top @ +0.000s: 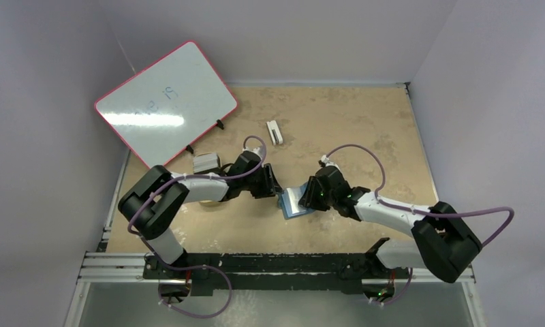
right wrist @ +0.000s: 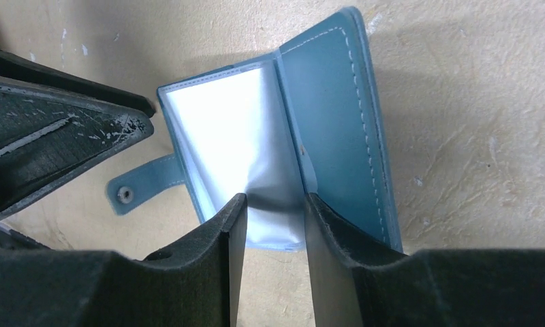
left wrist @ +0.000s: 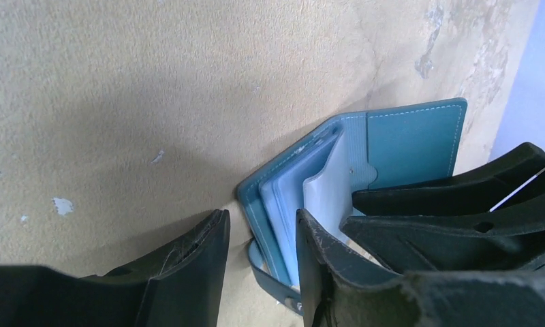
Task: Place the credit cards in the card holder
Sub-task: Open the card holder at the center of the board.
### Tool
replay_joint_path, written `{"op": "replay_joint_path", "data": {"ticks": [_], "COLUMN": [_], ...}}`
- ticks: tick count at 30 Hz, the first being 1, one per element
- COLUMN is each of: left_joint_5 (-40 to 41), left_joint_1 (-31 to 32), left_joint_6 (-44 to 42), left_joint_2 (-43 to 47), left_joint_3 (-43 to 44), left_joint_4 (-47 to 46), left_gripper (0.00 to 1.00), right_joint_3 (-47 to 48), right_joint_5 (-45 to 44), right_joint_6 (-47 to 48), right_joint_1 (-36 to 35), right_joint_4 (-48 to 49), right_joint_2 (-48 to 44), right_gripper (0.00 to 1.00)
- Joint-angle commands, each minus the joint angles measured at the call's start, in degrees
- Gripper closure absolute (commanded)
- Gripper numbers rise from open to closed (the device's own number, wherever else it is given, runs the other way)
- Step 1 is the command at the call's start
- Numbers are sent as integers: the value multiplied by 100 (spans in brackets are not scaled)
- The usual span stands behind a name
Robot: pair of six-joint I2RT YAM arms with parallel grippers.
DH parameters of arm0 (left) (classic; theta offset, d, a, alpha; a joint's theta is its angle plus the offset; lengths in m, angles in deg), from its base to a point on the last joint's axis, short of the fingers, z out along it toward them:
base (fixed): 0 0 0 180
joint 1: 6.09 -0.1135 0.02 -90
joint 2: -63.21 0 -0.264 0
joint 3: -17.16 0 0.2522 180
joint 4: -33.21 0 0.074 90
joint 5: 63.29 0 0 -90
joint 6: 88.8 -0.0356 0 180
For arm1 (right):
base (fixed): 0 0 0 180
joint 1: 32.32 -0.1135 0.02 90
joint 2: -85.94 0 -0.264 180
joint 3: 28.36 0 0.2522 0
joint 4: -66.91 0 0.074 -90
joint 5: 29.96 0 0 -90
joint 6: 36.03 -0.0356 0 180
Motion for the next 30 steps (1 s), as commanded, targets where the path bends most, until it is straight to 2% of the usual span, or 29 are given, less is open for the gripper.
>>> {"op": "replay_joint_path", "data": {"ticks": [1,8,16,19,30], "left_joint_5": [-96,-299,-870,-880,-880], "left_joint_1": [25,43,51,53,45], "left_joint_6": [238,644,1453,1618,1745], "left_joint_2": [-11,65,-440,-500,-629], "left_joint_3": [-213,-558,-1187,-1257,-1057], "left_joint_4": [-421,-1046,-3170,-3583,-4155], "left_gripper": [60,60,59,59,75], "right_joint_3": [-249,-488,-1070,-1135,-1234], "right_joint_5": [24,144,635,684,878], "right_joint_6": [-78,-14,-228,-245,-320], "right_joint_1": [145,341,652,711,780], "right_joint_4": [244,466,1153,1184,1311], "right_joint_2": [-353,-312,-397,-456,-679], "right_gripper": [61,61,64,63,63]}}
